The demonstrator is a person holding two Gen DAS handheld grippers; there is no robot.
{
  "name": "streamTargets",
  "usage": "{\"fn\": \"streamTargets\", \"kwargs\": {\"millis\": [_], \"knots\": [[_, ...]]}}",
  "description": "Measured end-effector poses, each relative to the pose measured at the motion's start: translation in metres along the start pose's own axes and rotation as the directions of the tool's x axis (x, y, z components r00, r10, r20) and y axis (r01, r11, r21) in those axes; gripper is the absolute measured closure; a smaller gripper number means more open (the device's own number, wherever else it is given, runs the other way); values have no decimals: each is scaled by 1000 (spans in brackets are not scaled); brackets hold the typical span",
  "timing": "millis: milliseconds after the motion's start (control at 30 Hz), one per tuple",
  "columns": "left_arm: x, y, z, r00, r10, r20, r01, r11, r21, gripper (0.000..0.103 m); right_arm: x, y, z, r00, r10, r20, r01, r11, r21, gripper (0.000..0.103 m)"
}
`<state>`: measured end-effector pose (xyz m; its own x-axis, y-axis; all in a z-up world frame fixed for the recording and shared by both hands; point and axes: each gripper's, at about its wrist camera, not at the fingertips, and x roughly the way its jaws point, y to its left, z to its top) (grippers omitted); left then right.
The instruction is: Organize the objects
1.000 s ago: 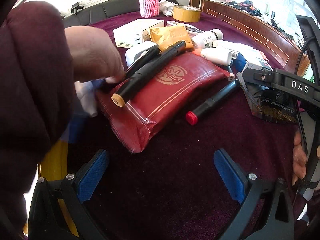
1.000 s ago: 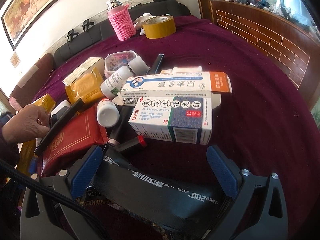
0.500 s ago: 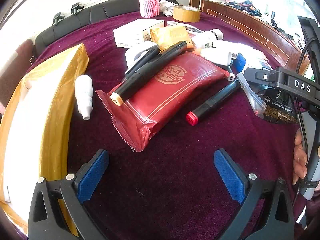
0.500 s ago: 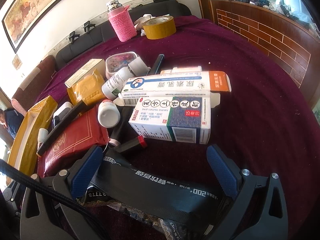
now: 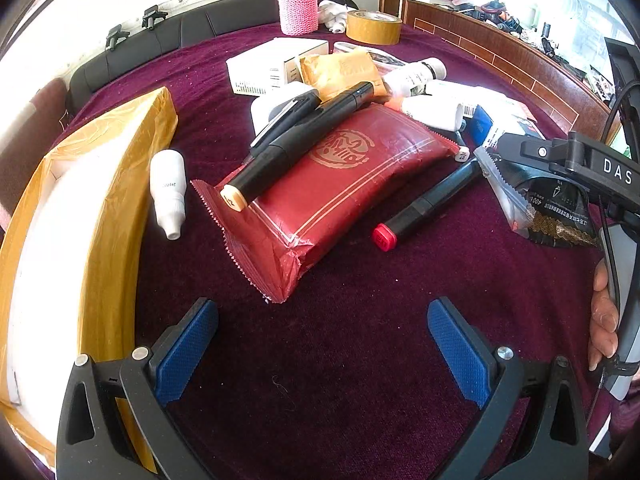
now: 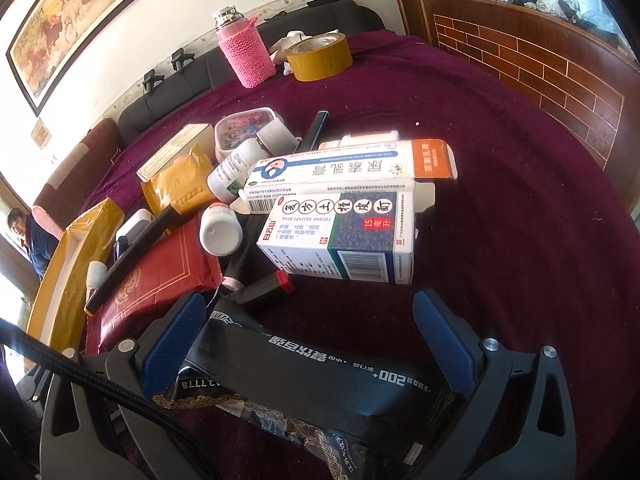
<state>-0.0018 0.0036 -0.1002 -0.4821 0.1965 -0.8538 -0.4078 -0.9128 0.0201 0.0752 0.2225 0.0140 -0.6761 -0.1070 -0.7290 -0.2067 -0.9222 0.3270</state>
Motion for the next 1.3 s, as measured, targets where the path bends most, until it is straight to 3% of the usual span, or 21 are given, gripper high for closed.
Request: {"fn": "streamTargets", "kwargs": {"millis": [1200,1300], "knots": [[-12,5,1,1000,4,-1,-4,1000,-3,1,2,5,-1,999,-49,-3,49,998,-28,0],[-29,10,28,999,34,-4,-34,998,-48,1,2,5,-1,999,-48,-4,48,998,-28,0]]}}
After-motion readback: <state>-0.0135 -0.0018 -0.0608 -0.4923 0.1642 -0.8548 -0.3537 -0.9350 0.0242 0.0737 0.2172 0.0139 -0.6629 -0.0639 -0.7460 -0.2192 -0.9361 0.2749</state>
